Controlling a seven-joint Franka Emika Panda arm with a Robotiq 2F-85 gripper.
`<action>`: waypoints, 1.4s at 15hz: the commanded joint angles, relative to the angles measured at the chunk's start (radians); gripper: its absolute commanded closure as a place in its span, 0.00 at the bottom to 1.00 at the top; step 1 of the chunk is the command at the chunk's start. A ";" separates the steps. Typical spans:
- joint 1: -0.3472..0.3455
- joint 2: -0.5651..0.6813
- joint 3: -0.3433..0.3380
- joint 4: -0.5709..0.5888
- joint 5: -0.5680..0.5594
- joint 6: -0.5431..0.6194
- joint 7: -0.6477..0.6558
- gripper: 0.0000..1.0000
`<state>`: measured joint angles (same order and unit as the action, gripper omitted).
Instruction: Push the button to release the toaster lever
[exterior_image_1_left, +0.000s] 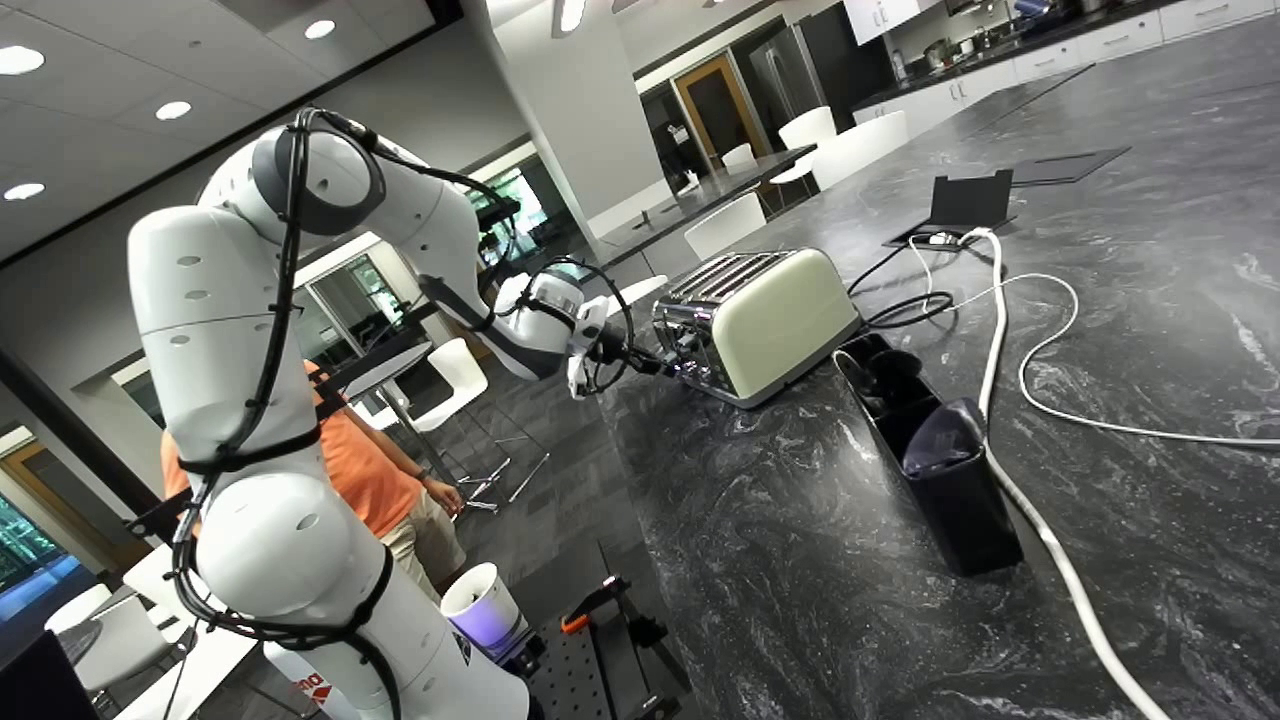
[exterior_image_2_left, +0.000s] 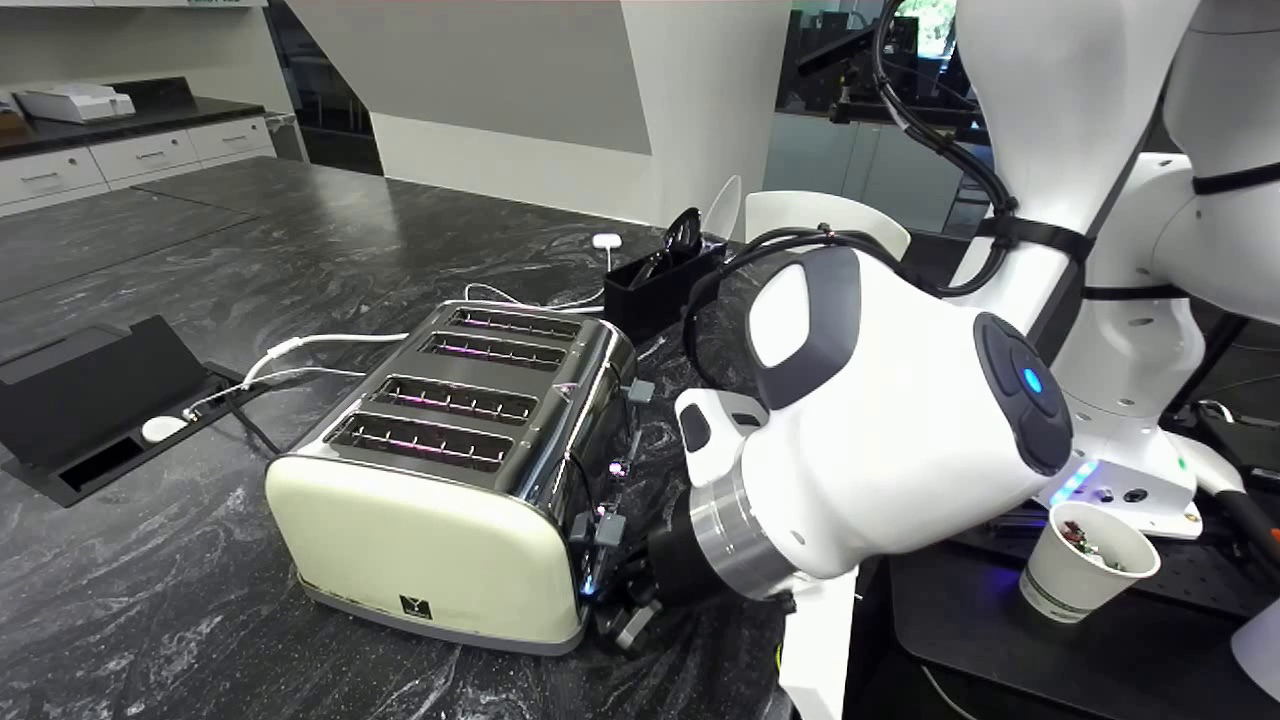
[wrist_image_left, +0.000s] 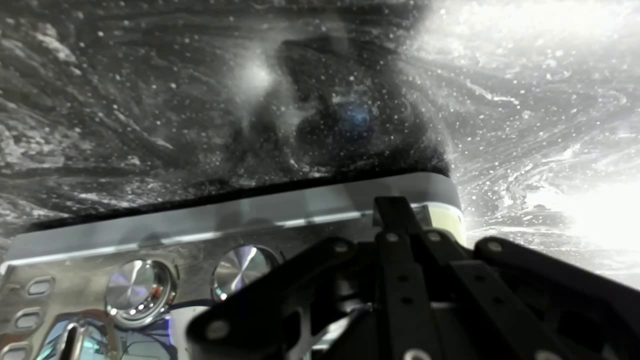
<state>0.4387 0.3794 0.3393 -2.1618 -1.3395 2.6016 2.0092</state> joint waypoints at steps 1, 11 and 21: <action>0.017 -0.020 -0.013 -0.002 -0.013 -0.052 0.037 1.00; 0.025 -0.034 -0.014 -0.007 -0.030 -0.083 0.072 1.00; 0.040 -0.052 -0.006 -0.014 -0.069 -0.150 0.177 1.00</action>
<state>0.4716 0.3718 0.3402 -2.1626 -1.3714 2.5069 2.1321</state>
